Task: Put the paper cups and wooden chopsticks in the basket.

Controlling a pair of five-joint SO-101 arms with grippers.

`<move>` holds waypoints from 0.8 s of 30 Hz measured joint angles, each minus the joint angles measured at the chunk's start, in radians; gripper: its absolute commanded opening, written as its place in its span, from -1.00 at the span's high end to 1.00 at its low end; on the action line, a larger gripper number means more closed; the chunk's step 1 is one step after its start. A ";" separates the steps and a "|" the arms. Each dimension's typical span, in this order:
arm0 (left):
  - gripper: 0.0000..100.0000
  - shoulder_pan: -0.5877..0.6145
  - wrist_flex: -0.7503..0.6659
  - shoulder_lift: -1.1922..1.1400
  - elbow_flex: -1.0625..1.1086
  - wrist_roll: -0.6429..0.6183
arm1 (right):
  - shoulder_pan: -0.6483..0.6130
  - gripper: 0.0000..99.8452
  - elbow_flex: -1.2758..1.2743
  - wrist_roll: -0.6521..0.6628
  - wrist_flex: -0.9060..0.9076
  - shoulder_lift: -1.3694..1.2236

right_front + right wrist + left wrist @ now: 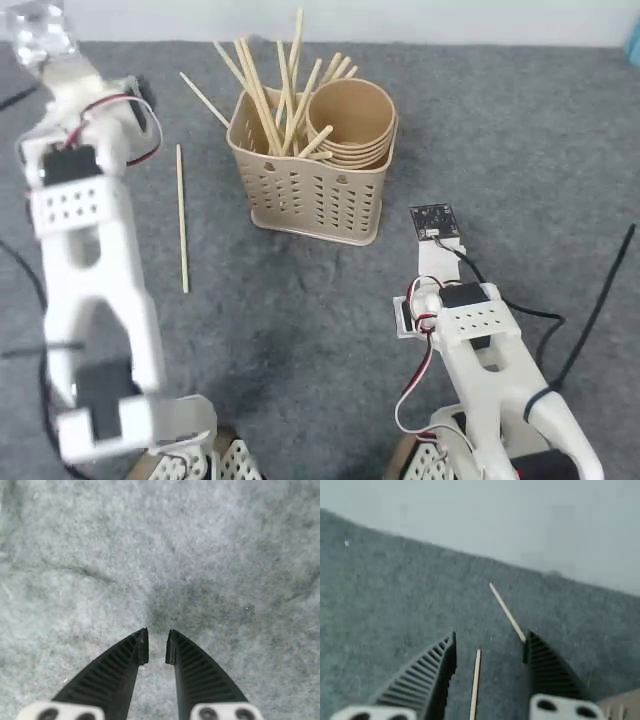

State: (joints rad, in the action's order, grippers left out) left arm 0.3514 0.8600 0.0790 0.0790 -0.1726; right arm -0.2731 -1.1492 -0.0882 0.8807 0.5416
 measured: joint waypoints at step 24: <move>0.51 0.002 0.120 -1.031 -0.661 0.000 | 0.000 0.86 0.000 0.000 -0.018 0.000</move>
State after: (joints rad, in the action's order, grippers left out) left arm 0.3529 0.9797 -0.9521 -0.5823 -0.1726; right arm -0.2731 -1.1492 -0.0882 0.8623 0.5416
